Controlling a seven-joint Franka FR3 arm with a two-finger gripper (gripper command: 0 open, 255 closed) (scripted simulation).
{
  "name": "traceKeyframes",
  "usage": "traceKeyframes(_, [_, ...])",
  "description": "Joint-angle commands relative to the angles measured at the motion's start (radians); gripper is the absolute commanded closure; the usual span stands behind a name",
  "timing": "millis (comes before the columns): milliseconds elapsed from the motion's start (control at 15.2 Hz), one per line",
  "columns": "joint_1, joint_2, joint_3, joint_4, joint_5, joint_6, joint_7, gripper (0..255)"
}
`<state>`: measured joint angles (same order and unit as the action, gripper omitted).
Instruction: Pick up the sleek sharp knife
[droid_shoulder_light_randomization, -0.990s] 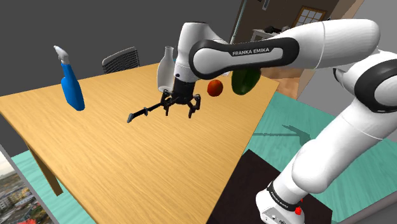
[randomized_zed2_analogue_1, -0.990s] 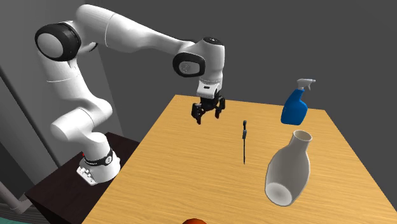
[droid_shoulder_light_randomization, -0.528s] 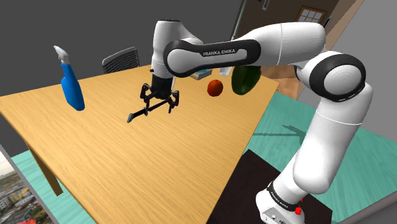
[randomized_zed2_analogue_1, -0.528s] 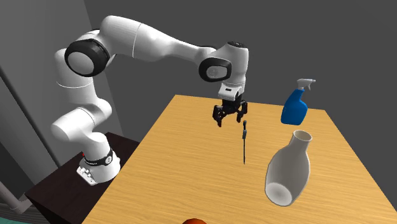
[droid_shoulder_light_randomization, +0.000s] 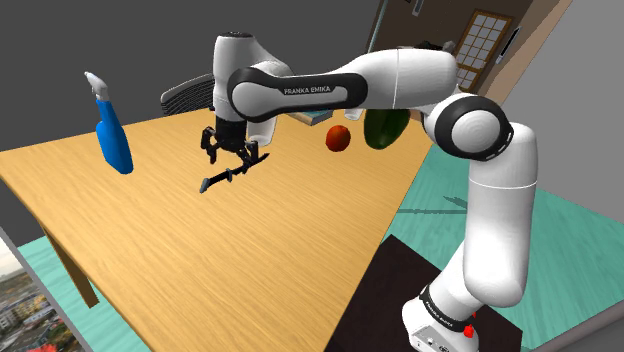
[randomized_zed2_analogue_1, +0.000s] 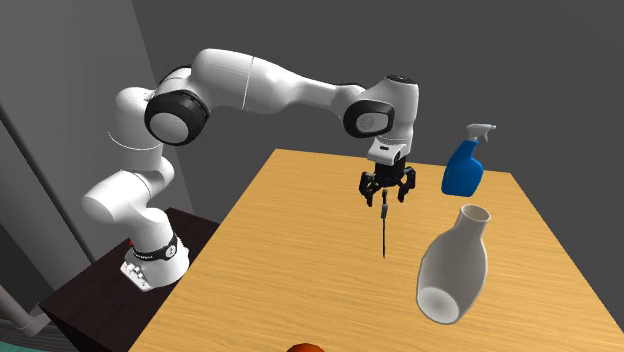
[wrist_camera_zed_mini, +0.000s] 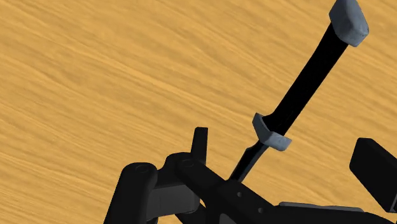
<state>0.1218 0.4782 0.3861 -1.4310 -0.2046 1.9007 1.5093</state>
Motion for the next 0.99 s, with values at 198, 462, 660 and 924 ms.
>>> traceKeyframes(198, [0.000, 0.020, -0.006, -0.040, -0.010, 0.060, 0.009, 0])
traceKeyframes(462, [0.000, 0.023, -0.007, -0.044, -0.011, 0.066, 0.010, 255])
traceKeyframes(660, [0.000, 0.023, -0.007, -0.043, -0.011, 0.065, 0.010, 255])
traceKeyframes(924, [0.000, 0.023, -0.007, -0.043, -0.011, 0.065, 0.010, 255])
